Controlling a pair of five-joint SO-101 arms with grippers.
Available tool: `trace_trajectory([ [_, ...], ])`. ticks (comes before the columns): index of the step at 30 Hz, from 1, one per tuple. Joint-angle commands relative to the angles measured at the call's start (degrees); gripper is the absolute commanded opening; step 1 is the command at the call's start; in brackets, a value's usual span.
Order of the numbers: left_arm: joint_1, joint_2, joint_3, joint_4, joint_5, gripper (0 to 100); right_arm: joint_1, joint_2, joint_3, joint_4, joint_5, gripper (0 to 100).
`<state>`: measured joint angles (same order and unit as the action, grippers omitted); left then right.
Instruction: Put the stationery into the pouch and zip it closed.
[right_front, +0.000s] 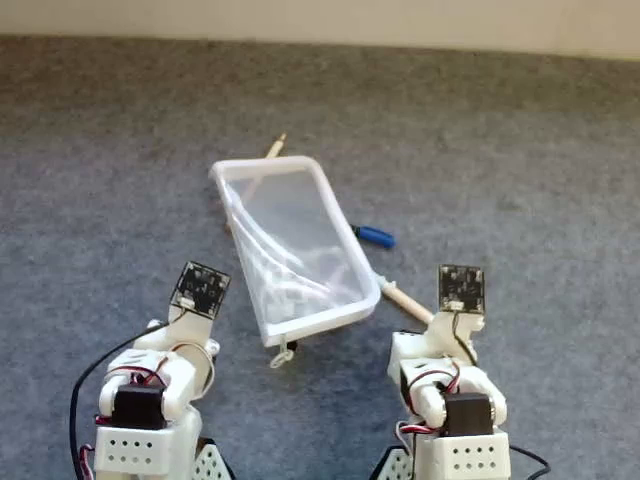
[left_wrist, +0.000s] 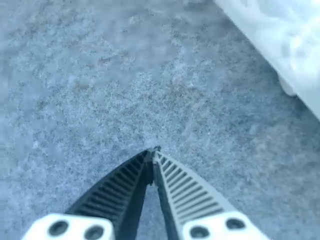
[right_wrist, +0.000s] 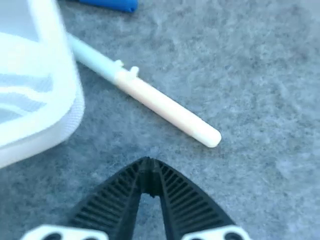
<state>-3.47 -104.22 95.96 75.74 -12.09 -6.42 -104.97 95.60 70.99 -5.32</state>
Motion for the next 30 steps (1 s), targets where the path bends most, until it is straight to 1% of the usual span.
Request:
trace_trajectory([
  [1, 0.66, -0.84, -1.80, -0.09, -0.44, 0, -0.31, -0.40, 8.04, 0.31, 0.18, 0.9],
  [7, 0.40, -0.84, -5.05, -0.09, -0.62, 0, 1.45, -0.40, 7.69, -0.22, 0.44, 0.9],
  [9, -1.71, -0.84, -5.05, 0.00, -0.62, 0, 2.59, -0.40, 5.32, -0.13, 0.79, 0.9],
  [10, -3.21, -0.84, -5.23, 0.00, -0.62, 0, 2.59, -0.40, 3.65, 0.04, 2.20, 0.9],
  [12, -5.58, -0.84, -5.49, 0.09, -0.62, 0, 2.68, -0.40, 0.31, -0.13, 7.74, 0.9],
  [15, -6.73, -0.84, -5.49, 0.18, -0.62, 0, 2.77, -0.40, -4.00, -0.66, 15.47, 0.7],
  [19, -6.81, -0.84, -5.49, 0.09, -0.62, 0, 2.42, -0.40, -9.71, -0.40, 19.96, 0.9],
  [21, -6.81, -0.84, -5.49, 0.09, -0.62, 0, 0.48, -0.31, -13.23, 0.31, 20.84, 0.9],
  [23, -6.90, -0.84, -5.49, 0.09, -0.62, 0, -3.12, -0.31, -16.57, 2.59, 21.80, 0.9],
  [26, -6.90, -0.84, -5.58, 0.00, -0.62, 0, -8.04, 0.13, -19.56, 3.03, 22.42, 0.7],
  [30, -6.99, -0.84, -5.58, -0.09, -0.62, 0, -13.32, 8.40, -20.44, 2.95, 23.38, 0.6],
])
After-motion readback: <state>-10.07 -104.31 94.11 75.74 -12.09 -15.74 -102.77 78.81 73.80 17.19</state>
